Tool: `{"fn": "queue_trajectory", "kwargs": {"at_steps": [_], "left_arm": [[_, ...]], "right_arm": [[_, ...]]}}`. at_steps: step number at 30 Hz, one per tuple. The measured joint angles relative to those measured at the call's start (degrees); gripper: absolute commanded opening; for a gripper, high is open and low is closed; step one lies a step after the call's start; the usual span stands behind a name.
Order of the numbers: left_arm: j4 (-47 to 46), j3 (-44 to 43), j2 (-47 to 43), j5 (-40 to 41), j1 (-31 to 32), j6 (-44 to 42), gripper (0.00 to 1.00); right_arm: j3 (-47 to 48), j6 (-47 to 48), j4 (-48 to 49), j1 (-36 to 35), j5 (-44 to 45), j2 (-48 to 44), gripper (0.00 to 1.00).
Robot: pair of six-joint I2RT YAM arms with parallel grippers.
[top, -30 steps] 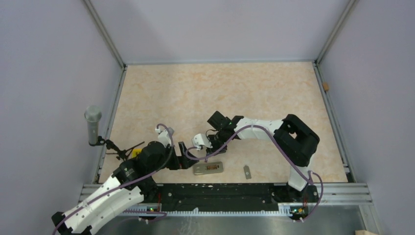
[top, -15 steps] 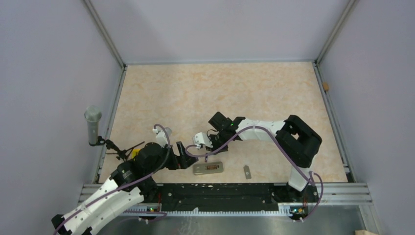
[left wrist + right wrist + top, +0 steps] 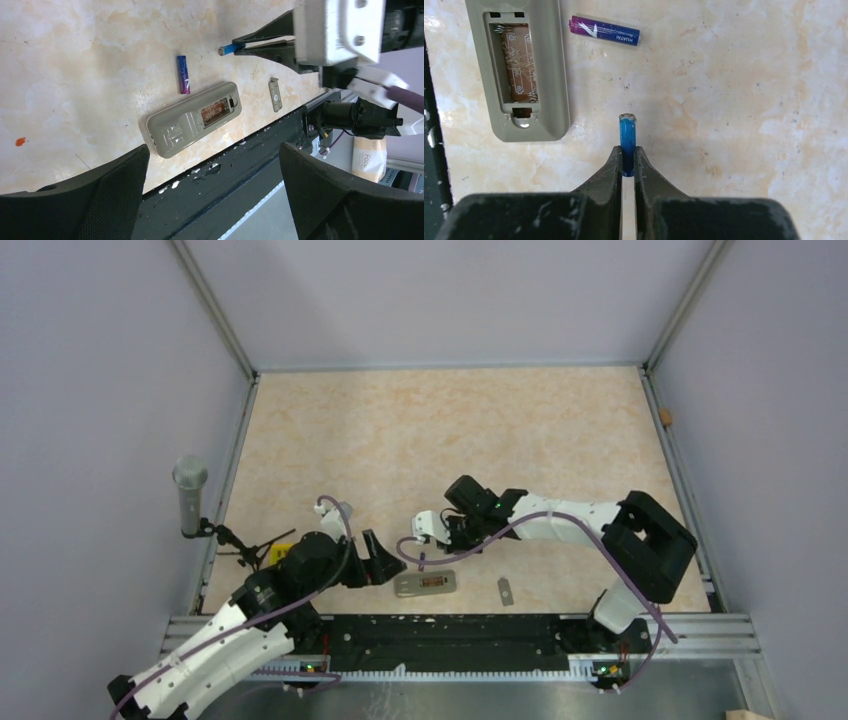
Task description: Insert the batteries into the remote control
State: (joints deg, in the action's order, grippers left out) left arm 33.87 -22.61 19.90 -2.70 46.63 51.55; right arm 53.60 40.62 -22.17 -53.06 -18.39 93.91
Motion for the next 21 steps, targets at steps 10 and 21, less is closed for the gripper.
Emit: {"fn": "queue_trajectory", "kwargs": {"at_steps": [10, 21], "left_arm": [[-4.94, 5.25, 3.98, -1.73, 0.00, 2.62, 0.99], [-13.99, 8.26, 15.67, -7.04, 0.00, 4.04, 0.98]], "right_arm": [[-0.72, -4.66, -1.64, -5.75, 6.01, -6.64, 0.00], [-1.90, -9.88, -4.85, -12.98, 9.29, -13.40, 0.00]]}}
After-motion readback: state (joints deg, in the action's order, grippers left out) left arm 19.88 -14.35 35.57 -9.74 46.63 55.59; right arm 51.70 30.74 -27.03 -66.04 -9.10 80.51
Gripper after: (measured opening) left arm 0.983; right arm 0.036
